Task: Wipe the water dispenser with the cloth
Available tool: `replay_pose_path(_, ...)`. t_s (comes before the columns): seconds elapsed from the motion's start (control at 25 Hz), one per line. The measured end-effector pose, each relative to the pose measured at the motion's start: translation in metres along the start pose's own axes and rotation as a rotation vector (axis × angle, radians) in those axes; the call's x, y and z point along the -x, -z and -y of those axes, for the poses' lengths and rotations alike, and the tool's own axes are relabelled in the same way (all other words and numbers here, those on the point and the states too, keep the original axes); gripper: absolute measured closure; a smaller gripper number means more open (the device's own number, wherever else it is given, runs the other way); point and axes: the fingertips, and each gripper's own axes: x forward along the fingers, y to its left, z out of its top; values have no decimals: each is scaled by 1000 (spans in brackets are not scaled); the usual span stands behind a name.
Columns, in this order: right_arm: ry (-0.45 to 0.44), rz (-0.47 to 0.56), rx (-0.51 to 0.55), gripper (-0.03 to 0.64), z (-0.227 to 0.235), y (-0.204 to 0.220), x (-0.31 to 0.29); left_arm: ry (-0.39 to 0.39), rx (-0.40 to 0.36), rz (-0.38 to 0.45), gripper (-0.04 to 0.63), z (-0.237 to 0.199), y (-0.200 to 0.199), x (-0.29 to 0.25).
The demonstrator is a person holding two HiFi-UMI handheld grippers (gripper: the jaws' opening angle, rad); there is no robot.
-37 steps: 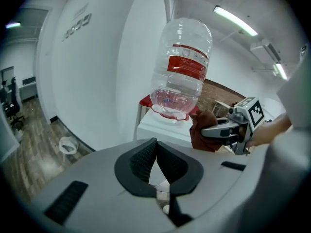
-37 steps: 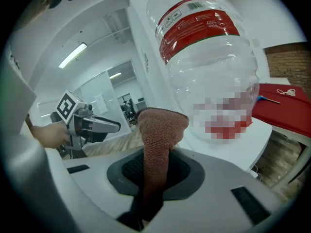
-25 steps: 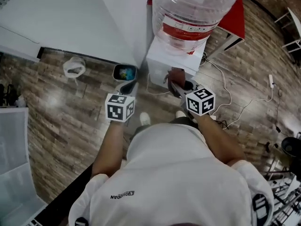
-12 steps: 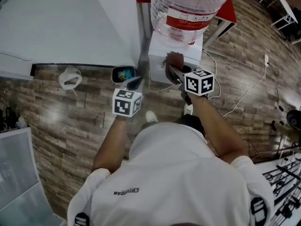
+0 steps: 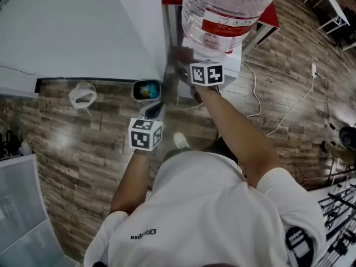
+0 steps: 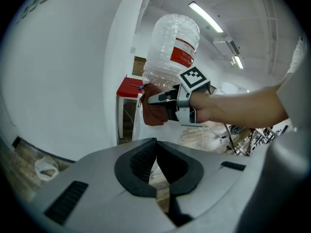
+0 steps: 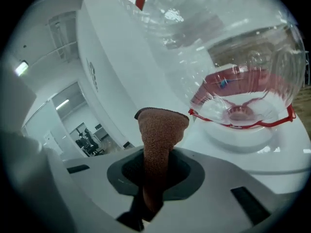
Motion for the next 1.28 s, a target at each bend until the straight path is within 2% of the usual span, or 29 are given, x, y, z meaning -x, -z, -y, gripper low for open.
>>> replay_pose_path(0.2,20,26,-91,561,18,-3,-1,-19,5,-4,606,-7,7,10)
replay_pose_path(0.48,78,36,-140,560,57,6,32,-14,-12,-11,606,-5,4,6)
replay_pose_path(0.88,229,53,-171,560,143,18,108,43,-59,-6,606,19,-15,-19)
replay_pose_path(1.28,370,80,-197,560,204,22,176,80,-74,3,606,35,-24,-32)
